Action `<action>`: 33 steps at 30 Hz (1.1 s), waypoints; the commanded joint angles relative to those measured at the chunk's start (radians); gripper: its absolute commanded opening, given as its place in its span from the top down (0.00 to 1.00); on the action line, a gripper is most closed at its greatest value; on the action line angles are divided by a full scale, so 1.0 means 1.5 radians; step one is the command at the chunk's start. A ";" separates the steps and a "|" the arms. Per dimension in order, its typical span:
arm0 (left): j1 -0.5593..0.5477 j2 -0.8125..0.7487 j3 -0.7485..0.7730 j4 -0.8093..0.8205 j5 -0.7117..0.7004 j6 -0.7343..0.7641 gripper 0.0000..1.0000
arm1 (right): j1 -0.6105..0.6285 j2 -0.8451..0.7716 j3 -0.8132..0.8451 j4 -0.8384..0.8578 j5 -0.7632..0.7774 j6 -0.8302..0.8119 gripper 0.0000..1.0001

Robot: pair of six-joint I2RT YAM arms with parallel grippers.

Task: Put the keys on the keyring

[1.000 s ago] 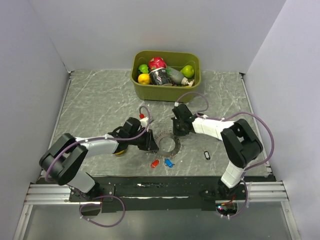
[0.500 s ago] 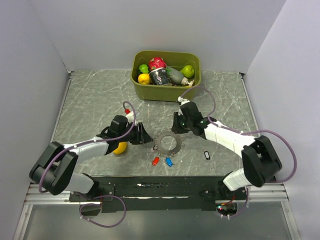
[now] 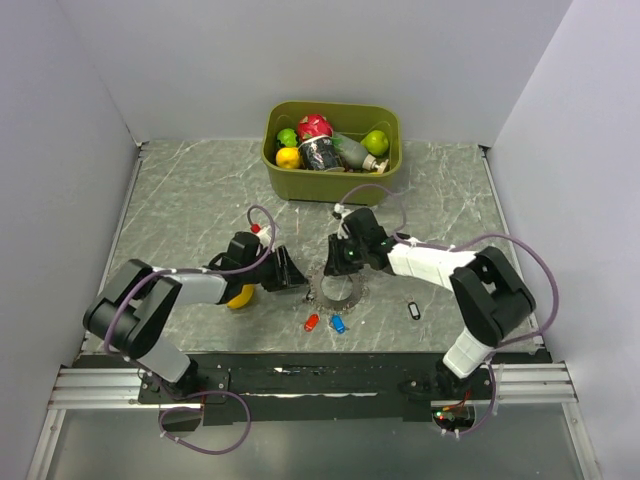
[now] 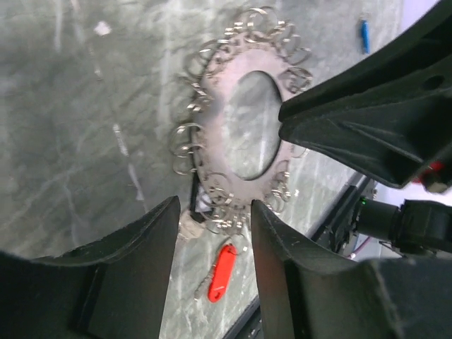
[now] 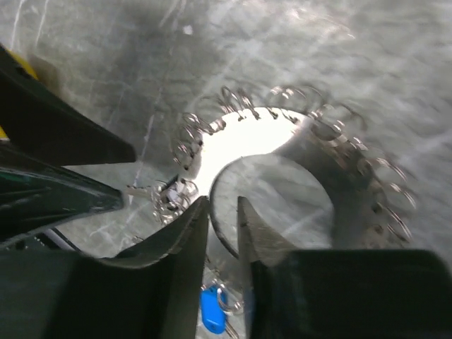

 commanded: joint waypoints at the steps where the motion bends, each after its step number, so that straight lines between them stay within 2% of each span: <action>1: 0.001 0.031 0.026 0.003 -0.023 -0.010 0.49 | 0.017 0.040 0.061 0.036 -0.037 0.009 0.77; 7: 0.001 0.063 0.028 0.009 -0.034 -0.013 0.51 | 0.030 0.076 0.084 0.047 -0.046 0.024 0.85; 15: 0.001 0.102 0.054 0.025 -0.043 -0.013 0.53 | 0.031 0.095 0.093 0.054 -0.043 0.035 0.86; 20: 0.002 0.121 0.100 -0.032 -0.089 0.031 0.53 | 0.031 0.120 0.092 0.051 -0.048 0.034 0.87; 23: 0.002 0.134 0.106 -0.023 -0.085 0.035 0.53 | 0.033 0.134 0.088 0.055 -0.046 0.040 0.87; 33: 0.001 0.157 0.078 0.095 0.023 0.032 0.61 | 0.033 0.149 0.080 0.061 -0.029 0.050 0.89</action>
